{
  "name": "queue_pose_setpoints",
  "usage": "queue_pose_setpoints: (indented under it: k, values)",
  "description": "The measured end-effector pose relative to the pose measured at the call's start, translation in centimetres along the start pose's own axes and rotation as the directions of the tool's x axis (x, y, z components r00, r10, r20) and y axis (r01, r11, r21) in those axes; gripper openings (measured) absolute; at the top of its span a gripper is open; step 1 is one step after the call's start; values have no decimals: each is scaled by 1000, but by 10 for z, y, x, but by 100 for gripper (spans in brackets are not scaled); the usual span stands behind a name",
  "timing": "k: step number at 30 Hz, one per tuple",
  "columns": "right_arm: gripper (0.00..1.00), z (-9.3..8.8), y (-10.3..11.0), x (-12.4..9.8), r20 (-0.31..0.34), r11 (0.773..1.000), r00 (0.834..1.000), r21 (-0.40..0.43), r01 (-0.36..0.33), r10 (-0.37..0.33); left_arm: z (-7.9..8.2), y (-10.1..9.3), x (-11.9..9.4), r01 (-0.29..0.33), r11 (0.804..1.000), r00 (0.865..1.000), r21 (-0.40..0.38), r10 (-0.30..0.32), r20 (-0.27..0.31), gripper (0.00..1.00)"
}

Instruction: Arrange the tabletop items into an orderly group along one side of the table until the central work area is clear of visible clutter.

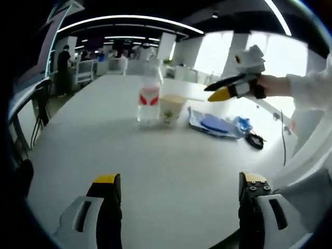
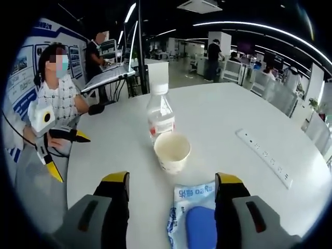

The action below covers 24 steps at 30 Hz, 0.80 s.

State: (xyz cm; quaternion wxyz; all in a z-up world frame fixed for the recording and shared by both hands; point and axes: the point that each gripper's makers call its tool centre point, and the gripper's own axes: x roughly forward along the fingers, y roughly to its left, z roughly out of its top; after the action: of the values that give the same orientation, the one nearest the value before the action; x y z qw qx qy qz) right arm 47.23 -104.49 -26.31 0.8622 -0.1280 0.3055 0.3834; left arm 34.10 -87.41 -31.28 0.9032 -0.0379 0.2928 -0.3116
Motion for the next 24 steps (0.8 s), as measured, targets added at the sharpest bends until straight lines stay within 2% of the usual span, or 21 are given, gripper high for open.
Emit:
queue_pose_setpoints:
  k: [8, 15, 24]
  values:
    - [64, -14, 0, -18, 20, 999, 999, 48, 25, -26, -3, 0, 0, 4, 1000, 1000, 12, -4, -16, 90]
    - [64, -36, 1, -34, 9, 997, 999, 73, 40, -40, -5, 2, -2, -2, 1000, 1000, 14, 2, -24, 90]
    - [63, -59, 2, -57, 17, 989, 997, 128, 77, -80, -9, -5, 0, 16, 999, 999, 30, -15, -46, 90]
